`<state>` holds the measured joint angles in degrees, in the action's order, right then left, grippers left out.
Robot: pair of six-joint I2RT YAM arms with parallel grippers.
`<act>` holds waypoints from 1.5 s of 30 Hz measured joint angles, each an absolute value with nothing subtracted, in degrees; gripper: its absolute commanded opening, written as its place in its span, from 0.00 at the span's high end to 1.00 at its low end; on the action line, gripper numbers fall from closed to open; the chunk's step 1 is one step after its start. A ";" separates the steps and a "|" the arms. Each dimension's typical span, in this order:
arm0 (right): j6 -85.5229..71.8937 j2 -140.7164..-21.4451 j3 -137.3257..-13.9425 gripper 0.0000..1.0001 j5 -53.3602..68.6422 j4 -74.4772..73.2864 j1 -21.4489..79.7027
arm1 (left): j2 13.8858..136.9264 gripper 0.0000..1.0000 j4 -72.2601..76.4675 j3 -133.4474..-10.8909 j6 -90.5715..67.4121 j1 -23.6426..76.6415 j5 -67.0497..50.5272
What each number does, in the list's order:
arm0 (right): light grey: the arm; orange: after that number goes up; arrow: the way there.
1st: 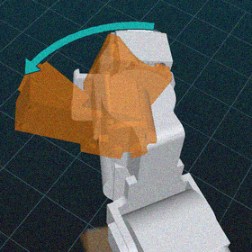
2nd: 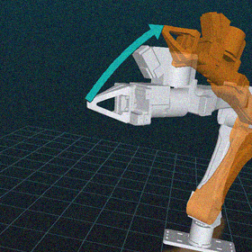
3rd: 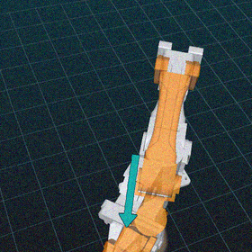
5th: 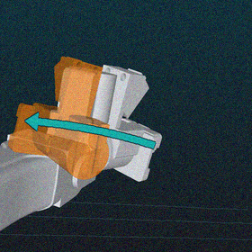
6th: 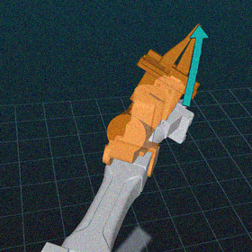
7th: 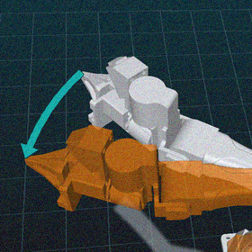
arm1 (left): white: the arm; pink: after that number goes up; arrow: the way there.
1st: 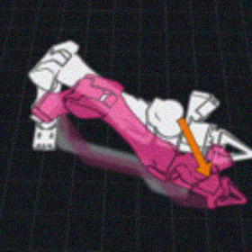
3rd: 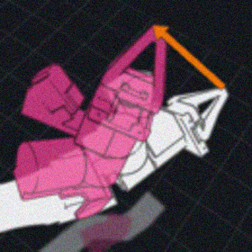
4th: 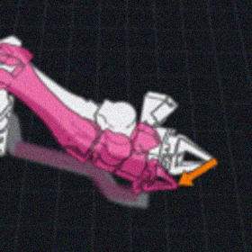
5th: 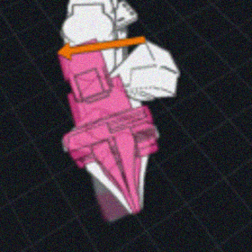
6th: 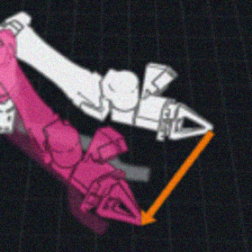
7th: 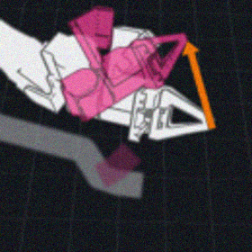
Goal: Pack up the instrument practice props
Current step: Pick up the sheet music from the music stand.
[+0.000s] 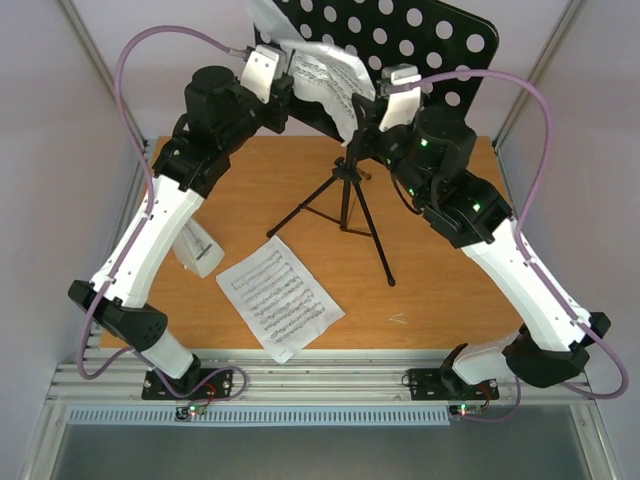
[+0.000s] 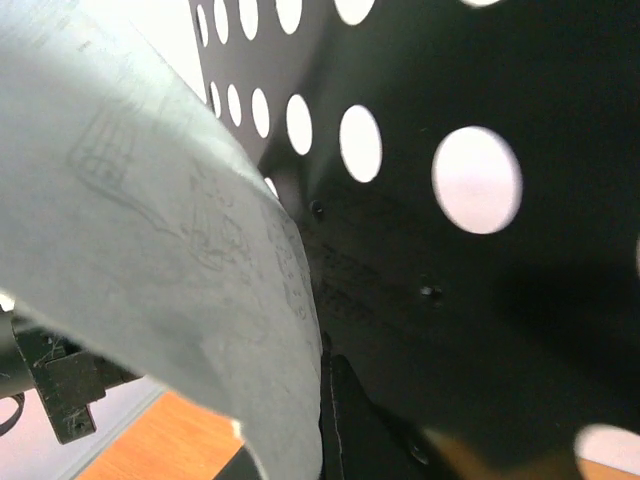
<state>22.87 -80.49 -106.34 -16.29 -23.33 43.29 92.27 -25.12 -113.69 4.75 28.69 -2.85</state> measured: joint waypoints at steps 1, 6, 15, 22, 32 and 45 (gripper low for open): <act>22.83 -79.68 -105.80 0.99 -16.56 -23.18 43.29 | 91.88 1.00 -24.51 -112.92 4.62 28.60 -3.40; 22.79 -76.31 -104.62 0.99 -18.35 -23.03 43.29 | 90.43 1.00 -21.76 -110.08 4.12 28.21 -4.97; 22.81 -72.60 -102.13 0.99 -20.08 -22.44 43.29 | 90.21 1.00 -20.29 -109.32 3.05 27.79 -6.20; 21.74 -69.97 -101.19 0.99 -18.13 -26.00 43.29 | 90.21 0.82 -19.97 -109.16 2.22 27.33 -7.27; 15.59 -59.99 -96.88 0.99 -6.24 -36.99 43.29 | 89.36 0.22 -19.81 -107.98 1.26 27.31 -9.26; 12.43 -53.91 -89.86 0.99 6.11 -44.25 43.29 | 71.92 0.01 -14.81 -87.15 -3.05 27.27 -6.20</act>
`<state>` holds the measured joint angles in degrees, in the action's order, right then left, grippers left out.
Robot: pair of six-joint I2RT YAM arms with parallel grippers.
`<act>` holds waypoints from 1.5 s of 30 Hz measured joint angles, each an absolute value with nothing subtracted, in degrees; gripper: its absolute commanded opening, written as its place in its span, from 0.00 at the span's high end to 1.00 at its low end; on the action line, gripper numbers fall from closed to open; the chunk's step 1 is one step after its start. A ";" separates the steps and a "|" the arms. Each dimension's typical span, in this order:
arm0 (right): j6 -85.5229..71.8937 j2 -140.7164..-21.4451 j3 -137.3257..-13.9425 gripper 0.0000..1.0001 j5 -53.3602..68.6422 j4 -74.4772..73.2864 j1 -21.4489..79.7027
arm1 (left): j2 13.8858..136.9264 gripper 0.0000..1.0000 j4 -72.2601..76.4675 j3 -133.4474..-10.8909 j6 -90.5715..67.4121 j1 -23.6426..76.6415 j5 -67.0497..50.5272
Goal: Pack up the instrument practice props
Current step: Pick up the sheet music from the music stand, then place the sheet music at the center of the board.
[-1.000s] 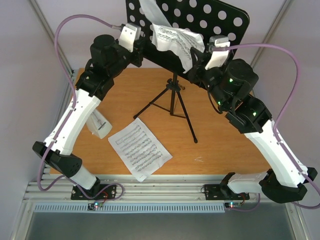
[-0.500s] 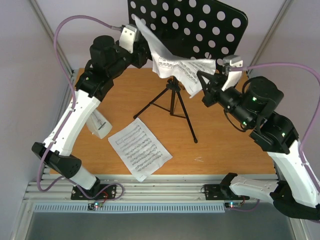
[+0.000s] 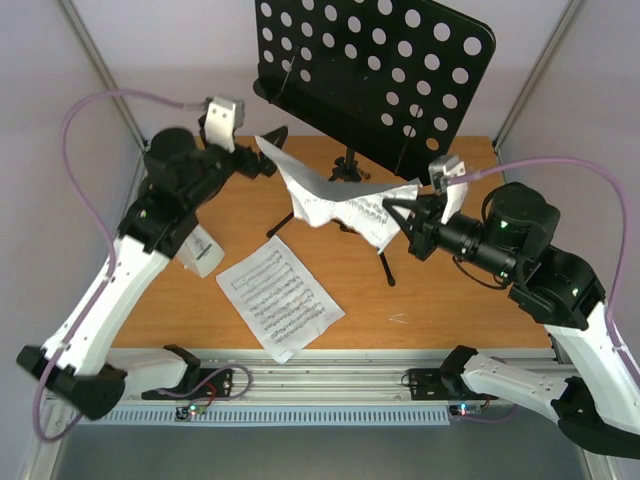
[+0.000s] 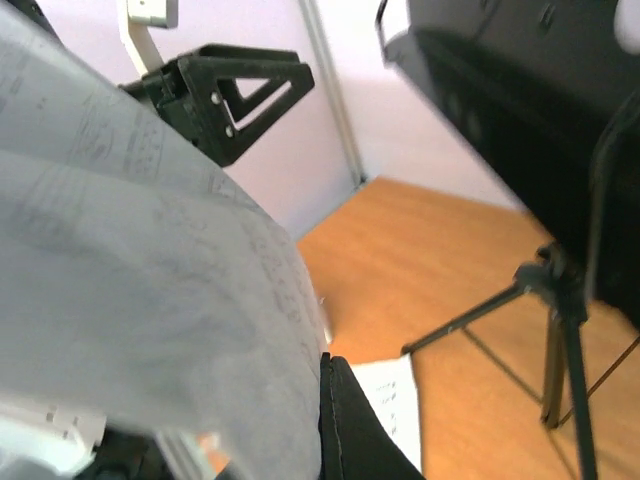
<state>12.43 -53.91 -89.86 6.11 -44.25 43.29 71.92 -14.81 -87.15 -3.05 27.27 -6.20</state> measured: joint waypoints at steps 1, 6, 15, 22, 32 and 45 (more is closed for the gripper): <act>12.47 -53.06 -88.07 0.99 7.44 -44.51 43.29 | 69.69 0.01 -14.28 -84.09 -3.68 27.29 -5.50; 12.49 -47.99 -76.90 0.99 13.63 -44.40 43.29 | 59.94 0.01 -12.69 -65.78 -8.16 27.27 -1.39; 10.52 -41.58 -58.15 0.99 24.71 -43.70 43.29 | 49.69 0.01 -20.38 -50.09 -14.52 27.00 5.74; -0.30 -43.81 -39.94 0.99 33.04 -31.20 43.64 | 42.54 0.01 -21.89 -48.66 -16.21 26.50 13.10; -5.58 -61.34 -37.17 0.99 33.69 -22.13 44.73 | 37.89 0.01 -34.41 -53.84 -17.47 26.44 10.83; -2.61 -83.18 -45.84 0.99 32.88 -20.56 50.74 | 34.96 0.01 -41.52 -60.71 -8.91 26.41 12.99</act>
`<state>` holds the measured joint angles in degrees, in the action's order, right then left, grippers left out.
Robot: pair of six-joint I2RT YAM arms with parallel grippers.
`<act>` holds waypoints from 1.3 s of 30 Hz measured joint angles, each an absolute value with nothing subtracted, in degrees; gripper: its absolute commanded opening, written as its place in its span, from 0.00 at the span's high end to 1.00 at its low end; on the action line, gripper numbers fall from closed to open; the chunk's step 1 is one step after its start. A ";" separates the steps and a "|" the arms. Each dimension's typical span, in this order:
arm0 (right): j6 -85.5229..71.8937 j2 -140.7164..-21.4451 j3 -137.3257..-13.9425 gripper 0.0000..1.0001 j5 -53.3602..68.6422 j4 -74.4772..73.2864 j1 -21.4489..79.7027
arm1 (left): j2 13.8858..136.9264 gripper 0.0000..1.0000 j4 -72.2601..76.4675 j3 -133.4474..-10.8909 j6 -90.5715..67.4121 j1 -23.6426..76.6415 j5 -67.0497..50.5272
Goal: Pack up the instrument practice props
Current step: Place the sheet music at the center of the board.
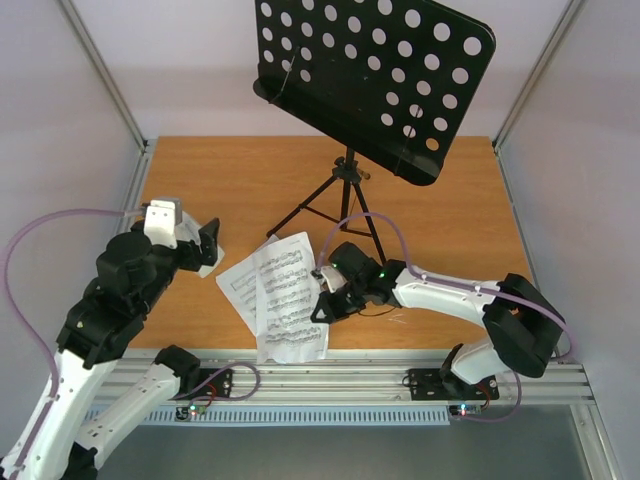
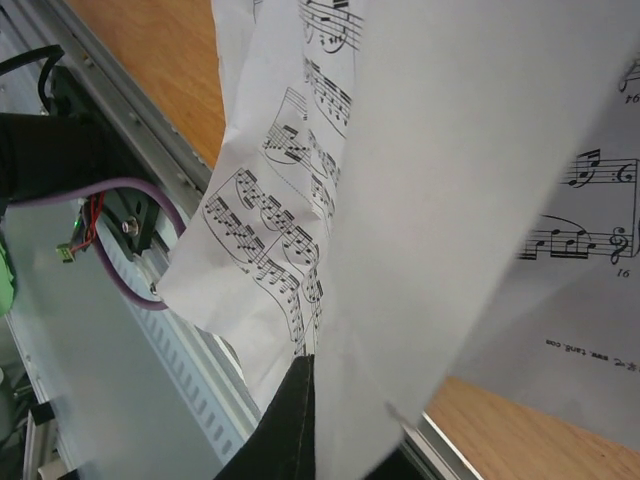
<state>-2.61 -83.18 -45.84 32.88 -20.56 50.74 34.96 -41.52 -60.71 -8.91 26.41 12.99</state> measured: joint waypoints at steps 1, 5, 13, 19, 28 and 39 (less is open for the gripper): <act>-2.52 -83.55 -45.93 0.99 32.91 -20.51 50.83 | 35.03 0.01 -41.58 -59.96 -8.34 26.41 13.23; -2.48 -85.10 -46.65 0.99 32.97 -20.47 50.83 | 35.44 0.01 -41.56 -57.43 -6.55 26.44 13.82; -2.63 -90.39 -49.04 0.99 33.01 -18.17 50.81 | 35.88 0.01 -41.54 -56.93 -4.91 26.44 15.29; -2.72 -92.79 -50.68 0.99 32.67 -16.82 50.81 | 35.97 0.01 -41.54 -56.75 -4.54 26.41 15.51; -3.20 -96.16 -51.68 0.95 30.81 -15.14 51.00 | 36.03 0.01 -41.43 -55.79 -4.45 26.41 15.64; -1.56 -96.16 -53.52 0.53 26.48 -15.88 53.01 | 39.22 0.01 -41.32 -53.47 -4.47 25.93 14.96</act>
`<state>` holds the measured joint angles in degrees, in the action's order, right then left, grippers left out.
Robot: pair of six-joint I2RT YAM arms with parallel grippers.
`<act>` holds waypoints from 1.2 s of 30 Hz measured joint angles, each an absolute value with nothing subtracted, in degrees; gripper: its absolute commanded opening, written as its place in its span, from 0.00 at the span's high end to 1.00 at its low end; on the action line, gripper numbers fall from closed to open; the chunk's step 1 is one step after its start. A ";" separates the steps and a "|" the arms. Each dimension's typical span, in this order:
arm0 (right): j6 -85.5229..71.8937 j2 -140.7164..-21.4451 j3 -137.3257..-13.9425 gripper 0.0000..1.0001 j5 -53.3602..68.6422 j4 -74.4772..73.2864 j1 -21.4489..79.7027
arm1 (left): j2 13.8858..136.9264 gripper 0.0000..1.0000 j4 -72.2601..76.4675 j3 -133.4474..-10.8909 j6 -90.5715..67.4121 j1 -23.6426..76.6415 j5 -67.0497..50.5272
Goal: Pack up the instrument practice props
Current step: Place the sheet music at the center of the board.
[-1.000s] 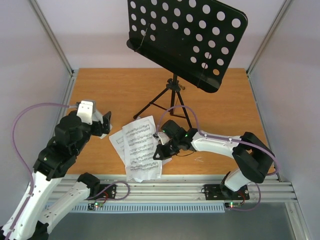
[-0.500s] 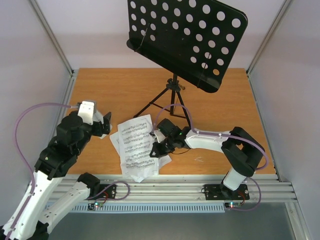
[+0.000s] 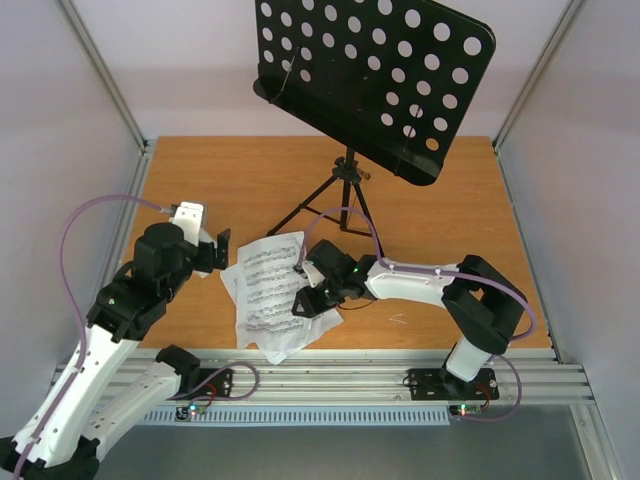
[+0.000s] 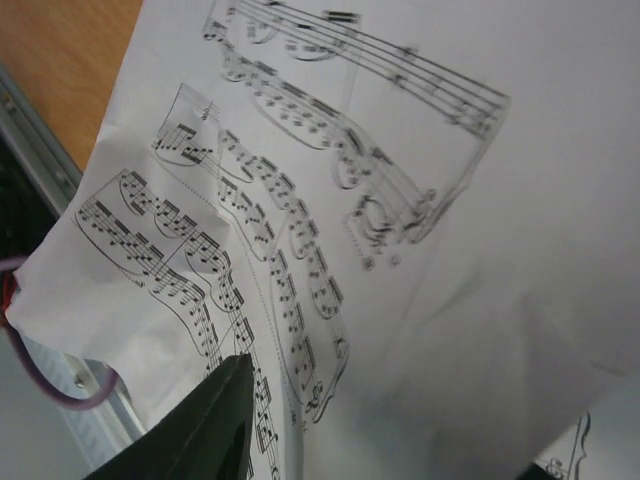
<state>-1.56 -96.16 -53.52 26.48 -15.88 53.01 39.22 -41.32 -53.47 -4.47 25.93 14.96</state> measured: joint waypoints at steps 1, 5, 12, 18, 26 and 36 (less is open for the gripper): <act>-0.91 -96.01 -53.52 0.47 25.80 -16.05 53.36 | 39.44 0.01 -41.34 -53.32 -4.47 25.85 14.79; 0.97 -93.43 -53.41 0.16 22.37 -17.61 54.87 | 39.77 0.01 -41.32 -53.23 -4.47 25.30 14.44; 4.43 -82.54 -52.82 0.02 14.87 -20.71 55.40 | 39.35 0.01 -41.15 -53.21 -4.47 24.32 14.37; 7.62 -72.14 -50.65 0.02 8.25 -23.14 55.35 | 39.40 0.01 -41.08 -53.12 -4.47 24.08 14.66; 9.39 -57.71 -46.50 0.01 -1.26 -26.65 54.13 | 39.46 0.01 -38.44 -52.12 -11.49 24.08 8.25; 7.53 -47.59 -40.95 0.02 -5.43 -32.60 44.25 | 48.29 0.01 -24.14 -43.13 -17.41 24.08 -0.95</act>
<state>7.53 -47.59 -40.95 -5.43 -32.60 44.25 48.29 -24.14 -43.13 -17.41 24.08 -0.95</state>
